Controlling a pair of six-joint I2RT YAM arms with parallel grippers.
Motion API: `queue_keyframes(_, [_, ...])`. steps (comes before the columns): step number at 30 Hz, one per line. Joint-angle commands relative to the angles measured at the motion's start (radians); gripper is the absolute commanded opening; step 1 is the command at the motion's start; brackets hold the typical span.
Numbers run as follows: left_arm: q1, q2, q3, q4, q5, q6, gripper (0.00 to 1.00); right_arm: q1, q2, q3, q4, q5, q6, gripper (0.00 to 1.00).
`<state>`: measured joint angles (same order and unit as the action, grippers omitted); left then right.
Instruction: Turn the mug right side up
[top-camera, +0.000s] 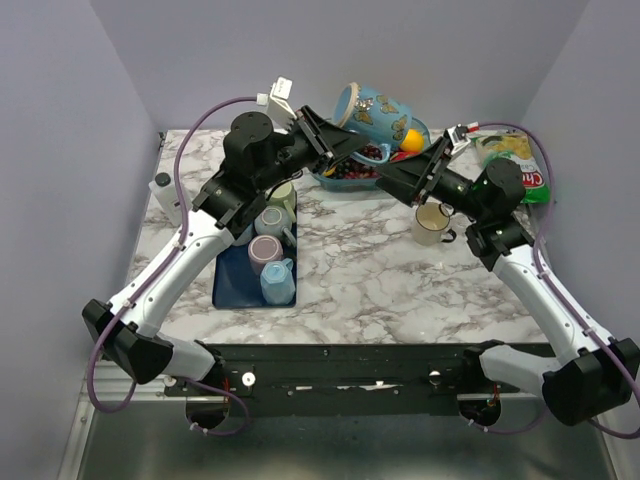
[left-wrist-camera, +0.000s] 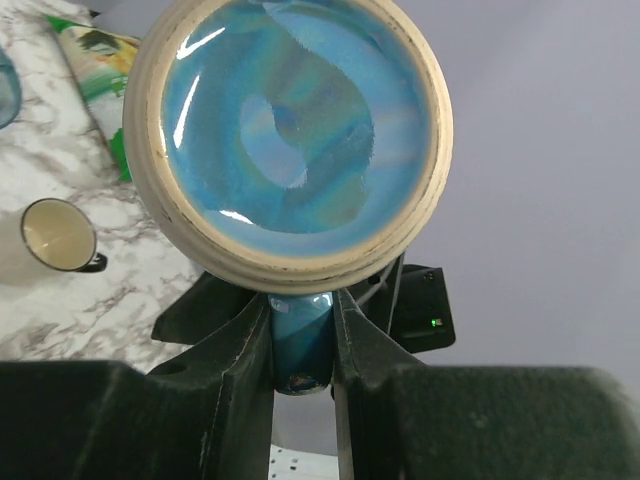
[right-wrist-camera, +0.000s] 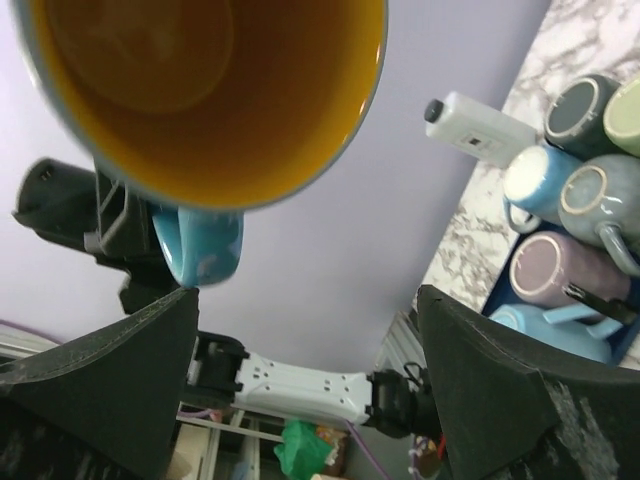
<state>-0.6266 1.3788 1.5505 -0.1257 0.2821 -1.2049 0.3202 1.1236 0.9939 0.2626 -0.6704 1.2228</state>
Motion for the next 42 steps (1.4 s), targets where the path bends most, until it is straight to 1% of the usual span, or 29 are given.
queue_keyframes(1, [-0.025,-0.006,0.0,0.276,-0.02,-0.045,0.0,0.008,0.027,0.083,0.104,0.049,0.053,0.94])
queue_keyframes(5, [-0.038,0.011,-0.006,0.293,-0.023,-0.056,0.0,0.007,0.047,0.115,0.133,0.06,0.069,0.92])
queue_keyframes(10, [-0.044,0.011,-0.036,0.314,-0.05,-0.068,0.0,0.01,0.045,0.088,0.217,0.095,0.113,0.89])
queue_keyframes(12, [-0.045,0.008,-0.04,0.325,-0.063,-0.064,0.0,0.01,0.042,0.083,0.213,0.112,0.113,0.88])
queue_keyframes(14, [-0.05,0.006,-0.043,0.33,-0.069,-0.064,0.0,0.01,0.044,0.075,0.221,0.132,0.116,0.84])
queue_keyframes(15, [-0.051,0.006,-0.046,0.339,-0.069,-0.061,0.0,0.01,0.047,0.075,0.227,0.135,0.128,0.81])
queue_keyframes(18, [-0.054,0.006,-0.062,0.354,-0.067,-0.068,0.0,0.011,0.07,0.08,0.268,0.132,0.148,0.61])
queue_keyframes(19, [-0.055,0.008,-0.06,0.353,-0.064,-0.071,0.0,0.011,0.085,0.089,0.267,0.121,0.15,0.51])
queue_keyframes(21, [-0.056,0.017,-0.056,0.357,-0.052,-0.074,0.0,0.011,0.103,0.11,0.26,0.111,0.159,0.44])
queue_keyframes(22, [-0.056,0.019,-0.058,0.36,-0.046,-0.076,0.0,0.01,0.108,0.112,0.279,0.106,0.165,0.35])
queue_keyframes(24, [-0.059,0.017,-0.059,0.362,-0.043,-0.071,0.0,0.011,0.125,0.112,0.299,0.104,0.179,0.25])
queue_keyframes(25, [-0.059,0.017,-0.061,0.36,-0.04,-0.07,0.0,0.011,0.128,0.112,0.303,0.106,0.181,0.15])
queue_keyframes(27, [-0.061,0.014,-0.066,0.365,-0.032,-0.059,0.0,0.011,0.136,0.115,0.306,0.103,0.176,0.01])
queue_keyframes(31, [-0.062,0.006,-0.052,0.356,0.002,0.017,0.0,0.011,0.122,0.111,0.284,0.126,0.136,0.01])
queue_keyframes(33, [-0.062,-0.006,-0.055,0.339,0.008,0.036,0.15,0.011,0.108,0.112,0.259,0.137,0.088,0.0])
queue_keyframes(34, [-0.062,-0.012,-0.072,0.339,0.005,0.047,0.25,0.011,0.096,0.12,0.23,0.146,0.072,0.0])
queue_keyframes(35, [-0.062,-0.02,-0.084,0.339,0.006,0.054,0.48,0.011,0.09,0.126,0.212,0.149,0.055,0.0])
queue_keyframes(36, [-0.064,-0.033,-0.095,0.334,0.0,0.062,0.58,0.01,0.084,0.132,0.193,0.153,0.022,0.0])
queue_keyframes(37, [-0.062,-0.043,-0.115,0.327,-0.003,0.071,0.64,0.011,0.07,0.137,0.157,0.161,0.006,0.0])
queue_keyframes(38, [-0.062,-0.047,-0.122,0.316,-0.004,0.08,0.73,0.011,0.065,0.144,0.141,0.164,-0.006,0.0])
queue_keyframes(40, [-0.062,-0.069,-0.138,0.259,-0.017,0.131,0.81,0.01,0.051,0.152,0.091,0.179,-0.051,0.0])
queue_keyframes(41, [-0.062,-0.075,-0.142,0.233,-0.023,0.152,0.88,0.011,0.039,0.169,0.061,0.187,-0.069,0.0])
queue_keyframes(42, [-0.062,-0.089,-0.145,0.172,-0.033,0.191,0.91,0.01,0.035,0.176,0.035,0.195,-0.109,0.01])
